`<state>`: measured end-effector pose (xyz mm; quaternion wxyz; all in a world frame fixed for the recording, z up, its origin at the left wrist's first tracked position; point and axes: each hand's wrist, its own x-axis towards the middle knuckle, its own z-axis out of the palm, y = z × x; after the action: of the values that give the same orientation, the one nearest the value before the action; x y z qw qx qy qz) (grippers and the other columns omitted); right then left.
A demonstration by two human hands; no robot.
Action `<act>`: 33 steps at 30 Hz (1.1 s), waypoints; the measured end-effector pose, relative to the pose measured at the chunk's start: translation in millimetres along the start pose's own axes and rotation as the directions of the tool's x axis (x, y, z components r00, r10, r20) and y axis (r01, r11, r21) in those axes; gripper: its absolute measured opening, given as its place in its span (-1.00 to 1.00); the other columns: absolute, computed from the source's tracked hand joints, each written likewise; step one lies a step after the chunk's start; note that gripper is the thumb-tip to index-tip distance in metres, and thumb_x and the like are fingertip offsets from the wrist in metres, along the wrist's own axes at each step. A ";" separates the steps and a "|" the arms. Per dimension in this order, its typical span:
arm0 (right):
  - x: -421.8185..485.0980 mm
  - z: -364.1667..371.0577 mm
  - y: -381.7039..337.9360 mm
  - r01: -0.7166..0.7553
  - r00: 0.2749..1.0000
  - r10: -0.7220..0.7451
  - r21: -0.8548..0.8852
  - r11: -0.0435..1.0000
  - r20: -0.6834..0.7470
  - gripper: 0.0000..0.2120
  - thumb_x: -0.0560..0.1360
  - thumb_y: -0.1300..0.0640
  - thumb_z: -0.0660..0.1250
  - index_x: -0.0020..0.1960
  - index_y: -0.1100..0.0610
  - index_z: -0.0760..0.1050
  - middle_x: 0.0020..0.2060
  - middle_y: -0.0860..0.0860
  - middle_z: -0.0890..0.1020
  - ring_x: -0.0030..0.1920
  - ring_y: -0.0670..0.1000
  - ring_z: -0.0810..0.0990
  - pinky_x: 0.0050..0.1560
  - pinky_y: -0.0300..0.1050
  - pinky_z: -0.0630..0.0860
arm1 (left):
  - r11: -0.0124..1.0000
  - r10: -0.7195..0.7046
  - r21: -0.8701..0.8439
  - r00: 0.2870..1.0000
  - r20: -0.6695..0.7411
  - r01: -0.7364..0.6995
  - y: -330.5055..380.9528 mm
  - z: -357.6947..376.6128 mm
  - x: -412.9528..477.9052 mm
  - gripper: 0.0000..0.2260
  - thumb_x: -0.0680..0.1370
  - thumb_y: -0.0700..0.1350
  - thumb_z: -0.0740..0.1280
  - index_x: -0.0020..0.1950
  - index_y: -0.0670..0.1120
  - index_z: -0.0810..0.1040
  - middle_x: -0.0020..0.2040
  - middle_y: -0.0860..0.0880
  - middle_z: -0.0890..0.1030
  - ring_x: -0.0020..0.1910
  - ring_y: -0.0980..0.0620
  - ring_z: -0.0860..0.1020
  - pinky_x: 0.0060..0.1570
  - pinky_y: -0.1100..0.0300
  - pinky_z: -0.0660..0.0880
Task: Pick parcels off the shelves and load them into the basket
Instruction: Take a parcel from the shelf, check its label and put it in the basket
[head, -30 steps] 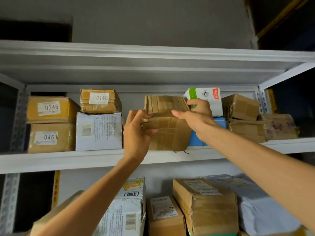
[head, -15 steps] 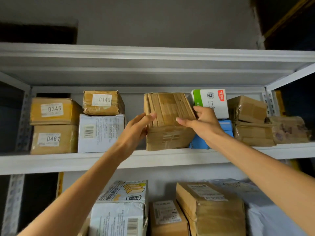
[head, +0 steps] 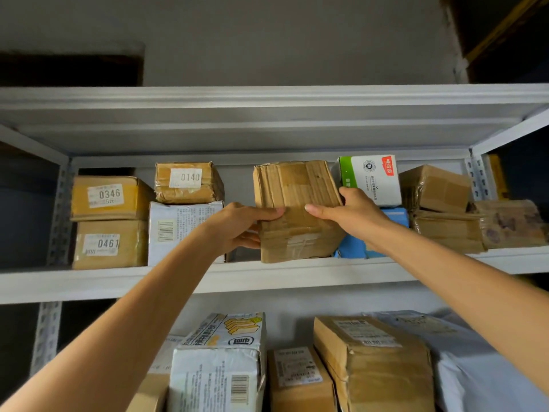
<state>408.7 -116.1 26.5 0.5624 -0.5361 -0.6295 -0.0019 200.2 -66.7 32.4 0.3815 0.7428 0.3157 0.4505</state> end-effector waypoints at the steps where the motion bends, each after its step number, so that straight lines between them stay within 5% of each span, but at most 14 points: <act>1: 1.3 -3.2 -3.3 -0.051 0.998 0.050 0.035 0.998 0.029 -0.36 0.26 -0.16 0.56 0.20 0.13 0.45 0.08 0.03 0.59 0.11 0.05 0.55 0.18 0.06 0.53 | 1.000 -0.011 -0.009 1.000 0.007 0.011 0.3 -0.7 -2.1 -0.57 0.37 -0.04 0.50 0.16 -0.19 0.53 0.06 -0.14 0.63 0.04 -0.11 0.62 0.10 0.00 0.57; 4: -7.5 -10.8 -17.9 -0.120 0.989 0.113 0.063 0.991 0.100 -0.29 0.11 0.07 0.68 0.14 0.18 0.44 0.03 0.07 0.60 0.09 0.08 0.56 0.12 0.05 0.57 | 0.999 0.026 -0.039 0.994 0.111 -0.021 -3.8 -5.8 -10.3 -0.50 0.29 -0.16 0.51 0.21 -0.15 0.53 0.09 -0.12 0.64 0.05 -0.09 0.63 0.07 0.03 0.58; 8: -37.3 -0.6 -19.7 0.112 0.993 -0.113 -0.034 0.993 -0.039 -0.47 0.10 0.12 0.68 -0.06 0.11 0.48 -0.17 -0.05 0.58 -0.10 -0.05 0.56 -0.25 -0.28 0.45 | 0.960 0.274 -0.076 0.959 0.076 -0.269 -22.8 -12.2 -26.0 -0.34 0.21 -0.30 0.55 0.28 -0.09 0.47 0.19 -0.10 0.56 0.16 -0.06 0.56 -0.01 0.11 0.60; 11: -46.3 12.3 -14.2 0.339 0.927 -0.332 0.012 0.941 -0.177 -0.35 0.16 0.16 0.66 0.18 0.12 0.48 -0.01 -0.04 0.59 0.04 -0.01 0.56 -0.14 -0.35 0.45 | 0.852 0.510 -0.077 0.854 -0.107 -0.518 -31.2 -7.5 -34.0 -0.35 0.21 -0.39 0.54 0.25 -0.10 0.46 0.14 -0.03 0.57 0.08 0.10 0.59 -0.13 0.25 0.58; 15: -43.6 14.2 -21.5 0.526 0.845 -0.503 0.114 0.843 -0.184 -0.05 0.28 0.22 0.60 0.52 0.05 0.16 0.29 -0.05 0.49 0.25 -0.14 0.47 0.20 -0.34 0.46 | 0.725 0.665 0.061 0.675 -0.320 -0.686 -20.8 -3.6 -34.9 -0.35 0.17 -0.46 0.56 0.19 -0.10 0.48 0.12 -0.05 0.58 0.08 0.13 0.58 -0.17 0.39 0.54; 18: -45.5 17.7 -26.7 0.593 0.804 -0.564 0.168 0.788 -0.190 -0.10 0.35 0.29 0.52 0.55 0.14 0.10 0.25 -0.09 0.48 0.14 -0.36 0.47 0.08 -0.51 0.42 | 0.704 0.694 0.162 0.621 -0.365 -0.692 -15.5 -6.3 -40.6 -0.40 0.24 -0.46 0.54 0.23 -0.21 0.50 0.11 -0.08 0.60 0.09 0.07 0.59 -0.21 0.45 0.52; 22: -38.1 15.6 -28.4 0.532 0.847 -0.495 0.318 0.785 -0.194 -0.36 0.32 0.32 0.51 0.33 0.13 0.37 -0.01 -0.19 0.61 0.00 -0.28 0.58 -0.02 -0.36 0.51 | 0.596 0.802 0.403 0.530 -0.275 -0.694 -14.3 -18.3 -49.1 -0.16 0.24 0.05 0.60 0.44 -0.04 0.33 0.39 0.04 0.39 0.36 0.11 0.38 0.24 0.17 0.49; 25: -28.8 5.5 -25.8 0.409 0.896 -0.438 0.515 0.754 -0.070 -0.51 0.25 0.22 0.52 0.10 0.00 0.42 -0.09 -0.16 0.66 -0.01 -0.15 0.61 -0.08 -0.32 0.53 | 0.515 0.849 0.482 0.498 -0.175 -0.709 -1.4 -15.1 -60.7 0.04 0.25 0.14 0.57 0.57 0.01 0.04 0.52 0.08 0.15 0.49 0.10 0.15 0.38 -0.09 0.34; 29: -22.6 20.1 -11.4 0.055 0.931 -0.335 0.848 0.528 0.147 -0.19 0.02 -0.04 0.70 0.19 0.04 0.45 0.03 -0.06 0.69 0.04 -0.01 0.67 -0.07 -0.08 0.62 | 0.478 0.875 0.550 0.426 -0.229 -0.685 18.0 5.0 -76.6 -0.07 0.20 0.14 0.59 0.49 0.23 0.22 0.45 0.09 0.25 0.45 0.04 0.18 0.34 -0.03 0.28; 33: -30.1 32.9 -11.7 0.049 0.953 -0.286 0.886 0.462 0.096 -0.12 -0.09 -0.06 0.72 0.17 0.06 0.46 -0.03 0.02 0.71 -0.01 0.06 0.70 -0.16 -0.04 0.64 | 0.432 0.896 0.595 0.396 -0.201 -0.678 16.4 7.9 -74.5 -0.17 0.21 0.14 0.57 0.43 0.26 0.31 0.46 0.10 0.26 0.44 0.05 0.20 0.32 -0.09 0.33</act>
<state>371.3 -121.5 0.1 0.6759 -0.1057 -0.6527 0.3257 180.0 -137.8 12.0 -0.1517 0.7210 0.0866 0.6705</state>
